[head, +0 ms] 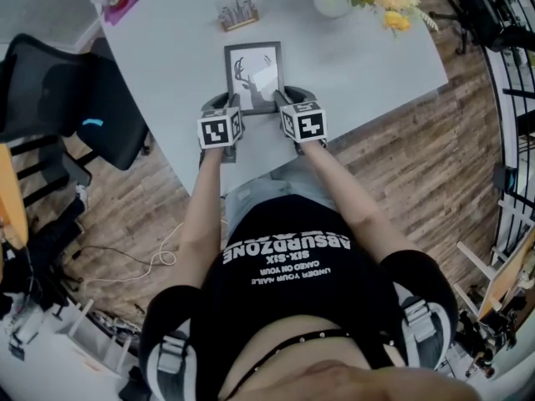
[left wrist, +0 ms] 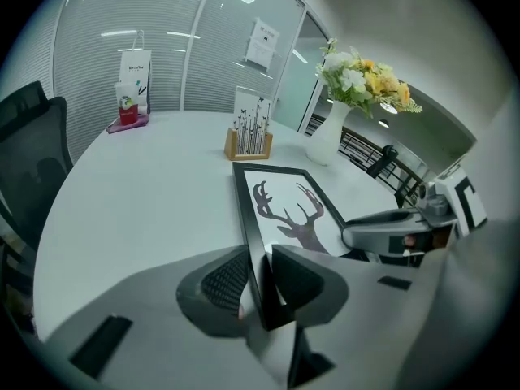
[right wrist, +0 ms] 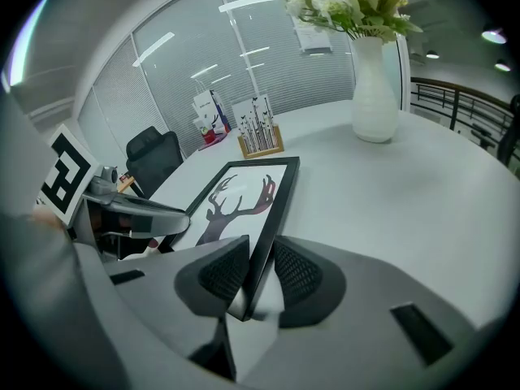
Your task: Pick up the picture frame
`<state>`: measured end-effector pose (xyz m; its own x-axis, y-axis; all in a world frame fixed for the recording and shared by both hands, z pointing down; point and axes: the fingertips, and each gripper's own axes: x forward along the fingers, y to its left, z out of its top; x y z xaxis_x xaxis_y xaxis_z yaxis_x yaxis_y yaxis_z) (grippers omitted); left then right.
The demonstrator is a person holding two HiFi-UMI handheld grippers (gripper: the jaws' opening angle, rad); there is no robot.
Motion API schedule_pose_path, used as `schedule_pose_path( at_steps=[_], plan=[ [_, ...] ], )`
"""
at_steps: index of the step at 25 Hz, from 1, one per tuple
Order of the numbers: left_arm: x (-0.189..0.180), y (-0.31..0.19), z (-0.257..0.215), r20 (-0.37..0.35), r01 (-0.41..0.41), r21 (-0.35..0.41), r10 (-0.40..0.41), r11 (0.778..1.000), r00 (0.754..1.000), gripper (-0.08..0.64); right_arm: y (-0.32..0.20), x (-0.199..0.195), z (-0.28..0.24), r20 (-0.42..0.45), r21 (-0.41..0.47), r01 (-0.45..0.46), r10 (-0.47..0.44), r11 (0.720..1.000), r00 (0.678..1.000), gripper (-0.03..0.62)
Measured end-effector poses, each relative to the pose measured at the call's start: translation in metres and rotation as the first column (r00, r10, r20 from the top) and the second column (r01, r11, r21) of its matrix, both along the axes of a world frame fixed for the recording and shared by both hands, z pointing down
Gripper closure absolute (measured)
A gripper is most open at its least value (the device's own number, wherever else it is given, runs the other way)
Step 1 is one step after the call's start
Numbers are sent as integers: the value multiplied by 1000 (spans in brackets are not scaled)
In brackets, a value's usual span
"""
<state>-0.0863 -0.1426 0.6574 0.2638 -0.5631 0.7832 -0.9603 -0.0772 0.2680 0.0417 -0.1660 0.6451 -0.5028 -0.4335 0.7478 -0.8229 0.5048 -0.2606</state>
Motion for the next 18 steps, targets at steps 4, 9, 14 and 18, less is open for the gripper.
schedule_pose_path(
  at_steps=[4,9,14,18],
  plan=[
    [1,-4,-13,2,4,25,-4,1000,1000,460,-6,2,-9,11,13,-2,2,1000,1000,485],
    [2,-6,-23,7,-1,47,0,999,1000,460,-8,3,-20,29,24,-11,10,1000,1000,485],
    [2,-8,-38,2,2,83,-2,997,1000,460,-9,3,-36,54,55,-15,12,998,998,485],
    [4,-8,-55,-7,1,120,0,993,1000,460,-9,6,-51,71,80,-23,17,997,997,485]
  ],
)
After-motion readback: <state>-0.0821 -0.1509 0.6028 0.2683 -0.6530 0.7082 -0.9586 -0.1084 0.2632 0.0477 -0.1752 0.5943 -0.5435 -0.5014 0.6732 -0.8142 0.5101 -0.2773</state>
